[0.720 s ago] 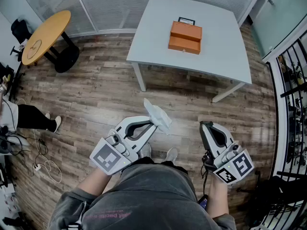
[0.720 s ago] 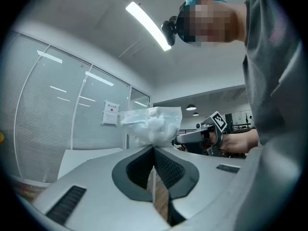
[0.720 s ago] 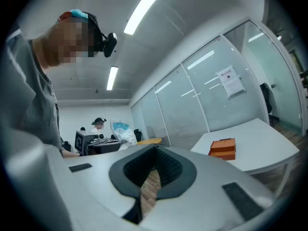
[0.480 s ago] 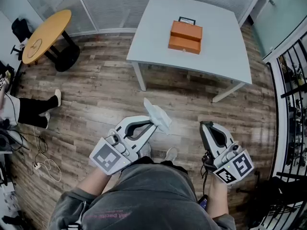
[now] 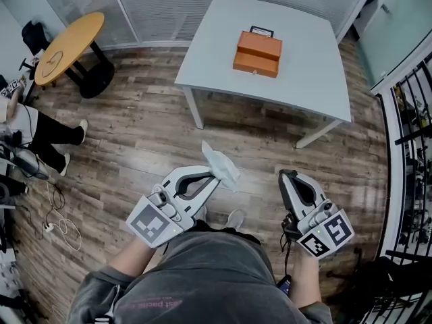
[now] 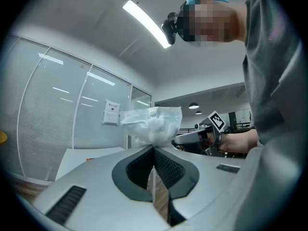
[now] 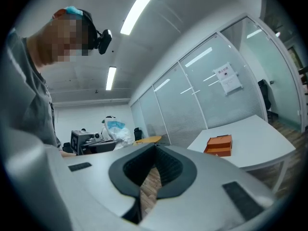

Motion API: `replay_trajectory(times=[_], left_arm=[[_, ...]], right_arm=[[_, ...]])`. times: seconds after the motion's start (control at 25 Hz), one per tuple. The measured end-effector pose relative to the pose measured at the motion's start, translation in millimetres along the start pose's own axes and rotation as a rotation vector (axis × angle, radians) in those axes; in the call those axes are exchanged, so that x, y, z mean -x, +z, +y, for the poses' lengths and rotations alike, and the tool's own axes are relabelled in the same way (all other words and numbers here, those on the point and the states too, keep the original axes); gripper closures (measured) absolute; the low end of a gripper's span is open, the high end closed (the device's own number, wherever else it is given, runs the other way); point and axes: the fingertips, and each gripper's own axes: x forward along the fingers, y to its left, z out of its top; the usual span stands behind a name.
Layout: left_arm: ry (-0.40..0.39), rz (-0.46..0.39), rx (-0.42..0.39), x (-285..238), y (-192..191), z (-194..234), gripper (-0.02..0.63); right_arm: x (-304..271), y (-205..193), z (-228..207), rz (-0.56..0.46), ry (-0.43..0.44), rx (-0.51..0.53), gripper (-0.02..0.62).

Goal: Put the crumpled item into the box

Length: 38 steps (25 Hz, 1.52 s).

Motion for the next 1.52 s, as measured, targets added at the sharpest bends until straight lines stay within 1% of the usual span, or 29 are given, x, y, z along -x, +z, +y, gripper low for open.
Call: replay_trajectory(times=[0.28,0.48,0.84,1.08,1.28,1.4,1.52], left_arm=[[0.027,0.003,-0.009,-15.4,-2.0,-23.6,0.592],[0.039,0.008,-0.017,-21.7,-3.2,-39.0,0.592],[0.065,0.019,-0.020,-25.7,-5.5,-42.7,0.592],[0.085,0.022,-0.009,-24.0,-11.0,-26.0,0.592],[0.097,0.034,0.021,-17.5,-19.3,0.7,0.592],[0.088,0.035,0.035,-17.5,-24.6,23.0,0.592],[0.063,0.032,0.045,-24.0,-26.2,48.8,0.592]], right_arm=[[20.9,-2.4,-10.6,0.009,0.052,-0.015,0.594],[37.1,-6.2,-18.2,0.007,0.064,-0.031,0.594],[41.9,-9.3,-26.5,0.011,0.081,-0.054,0.594],[22.5,-12.5,-31.7,0.027,0.093,-0.068,0.594],[-2.7,-14.8,-34.1,0.039,0.093,-0.080,0.594],[-22.2,-16.1,-38.6,0.045,0.079,-0.086,0.593],[-45.1,-14.6,-46.4,0.046,0.057,-0.095,0.594]])
